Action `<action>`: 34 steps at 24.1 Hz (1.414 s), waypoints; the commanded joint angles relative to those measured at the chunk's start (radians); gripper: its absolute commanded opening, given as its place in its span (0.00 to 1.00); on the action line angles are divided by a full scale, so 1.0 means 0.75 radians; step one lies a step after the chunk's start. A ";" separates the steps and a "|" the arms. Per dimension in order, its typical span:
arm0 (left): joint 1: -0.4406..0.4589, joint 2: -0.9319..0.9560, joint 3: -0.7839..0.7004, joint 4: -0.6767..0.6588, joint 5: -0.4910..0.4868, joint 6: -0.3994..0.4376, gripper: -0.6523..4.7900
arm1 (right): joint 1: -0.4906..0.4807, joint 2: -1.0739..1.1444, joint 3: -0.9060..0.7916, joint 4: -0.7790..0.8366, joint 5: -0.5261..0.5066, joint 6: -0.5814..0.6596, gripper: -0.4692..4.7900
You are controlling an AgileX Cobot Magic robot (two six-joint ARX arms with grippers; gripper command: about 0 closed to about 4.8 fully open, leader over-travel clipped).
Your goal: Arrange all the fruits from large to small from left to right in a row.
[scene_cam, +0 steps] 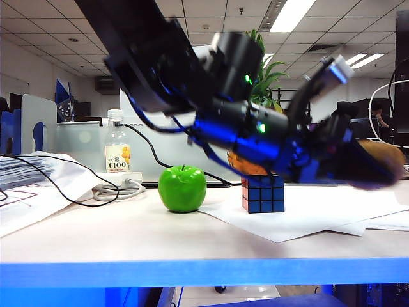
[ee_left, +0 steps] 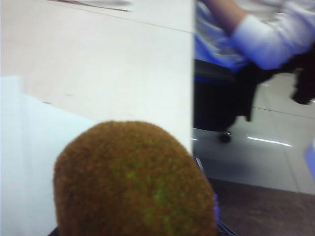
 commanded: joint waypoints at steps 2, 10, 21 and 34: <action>-0.013 0.067 0.011 0.010 0.040 0.043 0.11 | -0.001 -0.002 0.005 0.006 0.002 0.005 0.09; -0.013 0.097 0.010 0.011 0.030 0.102 0.14 | 0.000 -0.003 0.005 -0.005 0.001 0.010 0.09; -0.012 0.097 0.011 -0.009 -0.034 0.145 0.40 | 0.007 -0.003 0.006 -0.093 -0.049 0.116 0.09; -0.013 0.097 0.009 0.006 -0.119 0.137 1.00 | 0.007 -0.003 0.005 -0.092 -0.049 0.120 0.09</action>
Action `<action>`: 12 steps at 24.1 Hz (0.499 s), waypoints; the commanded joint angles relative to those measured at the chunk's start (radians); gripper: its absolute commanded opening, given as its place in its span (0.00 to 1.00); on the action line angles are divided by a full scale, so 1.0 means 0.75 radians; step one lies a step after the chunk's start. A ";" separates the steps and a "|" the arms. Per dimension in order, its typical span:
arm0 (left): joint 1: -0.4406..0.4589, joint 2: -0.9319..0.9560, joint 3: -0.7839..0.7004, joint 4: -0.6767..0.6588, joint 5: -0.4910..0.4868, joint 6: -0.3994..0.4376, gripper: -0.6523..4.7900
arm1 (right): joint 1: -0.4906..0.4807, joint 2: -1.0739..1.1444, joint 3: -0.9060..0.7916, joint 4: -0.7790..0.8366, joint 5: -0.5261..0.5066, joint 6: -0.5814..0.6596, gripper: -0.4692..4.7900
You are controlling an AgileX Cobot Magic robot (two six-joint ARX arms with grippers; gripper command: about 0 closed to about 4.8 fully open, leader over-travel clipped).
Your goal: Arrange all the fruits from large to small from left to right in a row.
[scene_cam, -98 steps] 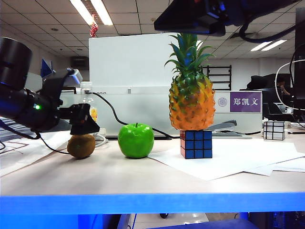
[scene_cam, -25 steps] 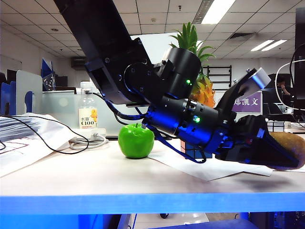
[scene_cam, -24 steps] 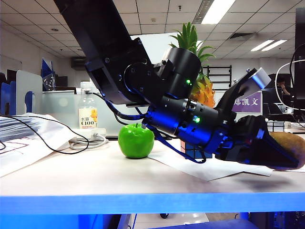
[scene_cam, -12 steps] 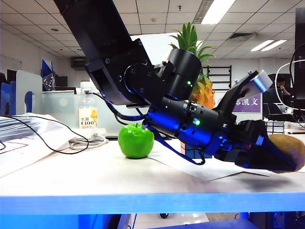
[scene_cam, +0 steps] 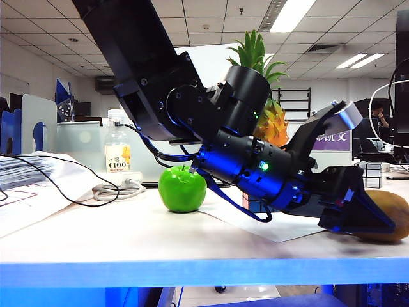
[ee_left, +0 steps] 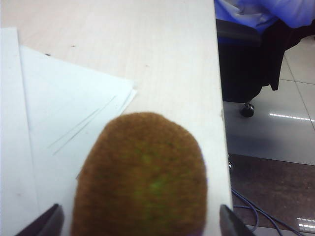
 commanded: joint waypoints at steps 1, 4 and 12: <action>-0.004 -0.002 0.003 0.035 -0.003 -0.010 1.00 | 0.002 -0.002 0.005 0.018 -0.008 0.013 0.09; -0.004 -0.003 0.003 0.108 -0.003 -0.045 1.00 | 0.002 -0.001 0.005 0.017 -0.008 0.026 0.09; -0.004 -0.005 0.007 0.374 0.019 -0.235 1.00 | 0.002 -0.001 0.005 0.017 -0.008 0.026 0.09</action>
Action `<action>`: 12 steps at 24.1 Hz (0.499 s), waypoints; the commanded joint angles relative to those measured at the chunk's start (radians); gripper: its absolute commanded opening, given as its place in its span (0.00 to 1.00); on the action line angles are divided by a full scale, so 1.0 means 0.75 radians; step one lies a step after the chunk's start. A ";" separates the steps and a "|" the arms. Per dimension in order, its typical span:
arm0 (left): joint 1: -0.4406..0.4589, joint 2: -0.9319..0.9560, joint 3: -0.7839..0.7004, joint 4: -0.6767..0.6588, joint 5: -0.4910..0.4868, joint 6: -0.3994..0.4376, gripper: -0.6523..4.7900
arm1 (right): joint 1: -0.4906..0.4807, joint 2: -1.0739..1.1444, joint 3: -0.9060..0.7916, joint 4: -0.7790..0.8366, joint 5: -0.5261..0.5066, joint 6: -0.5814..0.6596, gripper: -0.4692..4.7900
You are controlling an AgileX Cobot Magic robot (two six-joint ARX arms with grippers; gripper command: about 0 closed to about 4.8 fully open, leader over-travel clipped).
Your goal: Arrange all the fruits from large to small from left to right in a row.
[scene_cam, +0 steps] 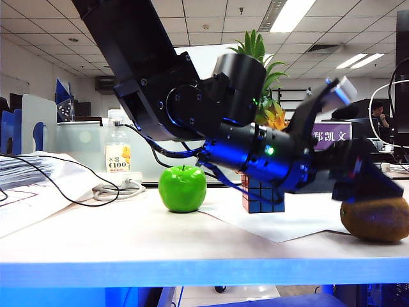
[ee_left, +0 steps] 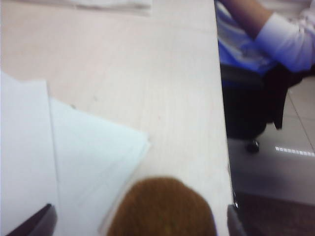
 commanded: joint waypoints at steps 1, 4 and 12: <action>-0.004 -0.005 0.008 0.194 0.053 -0.137 1.00 | 0.002 0.000 0.005 0.017 -0.008 0.007 0.09; -0.004 -0.048 0.050 0.343 0.154 -0.283 1.00 | 0.001 0.001 0.005 0.016 -0.008 0.007 0.09; 0.056 -0.555 0.060 -0.214 -0.056 0.112 1.00 | 0.001 0.000 0.005 0.013 -0.008 0.007 0.09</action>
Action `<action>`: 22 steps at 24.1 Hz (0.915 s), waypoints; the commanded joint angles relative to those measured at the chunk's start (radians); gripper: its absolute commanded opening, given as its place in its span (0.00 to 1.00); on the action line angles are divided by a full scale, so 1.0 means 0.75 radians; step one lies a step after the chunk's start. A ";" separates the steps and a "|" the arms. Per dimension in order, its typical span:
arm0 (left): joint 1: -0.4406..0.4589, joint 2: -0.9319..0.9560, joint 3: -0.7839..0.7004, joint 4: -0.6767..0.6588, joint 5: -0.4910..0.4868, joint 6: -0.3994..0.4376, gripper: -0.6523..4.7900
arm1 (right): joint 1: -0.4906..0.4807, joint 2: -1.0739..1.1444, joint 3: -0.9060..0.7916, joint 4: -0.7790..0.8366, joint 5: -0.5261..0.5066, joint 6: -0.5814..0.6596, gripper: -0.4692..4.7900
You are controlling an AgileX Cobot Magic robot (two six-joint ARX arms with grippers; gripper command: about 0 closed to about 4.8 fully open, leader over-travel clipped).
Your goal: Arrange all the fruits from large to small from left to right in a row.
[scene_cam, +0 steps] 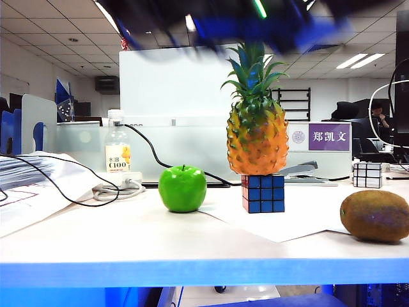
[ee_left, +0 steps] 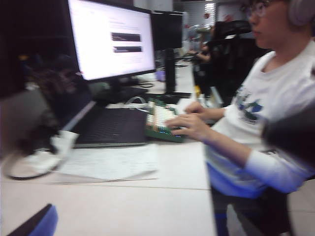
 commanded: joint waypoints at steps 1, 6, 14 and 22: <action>0.022 -0.196 0.003 -0.441 -0.158 0.294 1.00 | 0.001 -0.001 0.005 0.014 -0.005 0.007 0.09; 0.022 -0.358 0.003 -0.842 -0.539 0.653 1.00 | 0.001 0.003 0.005 0.013 -0.127 0.012 0.09; 0.038 -0.374 0.003 -1.242 -0.912 0.808 1.00 | 0.000 0.227 0.006 0.016 -0.629 0.012 0.10; 0.186 -0.519 0.003 -1.435 -0.832 0.695 1.00 | -0.006 0.690 0.007 0.315 -0.619 0.050 0.51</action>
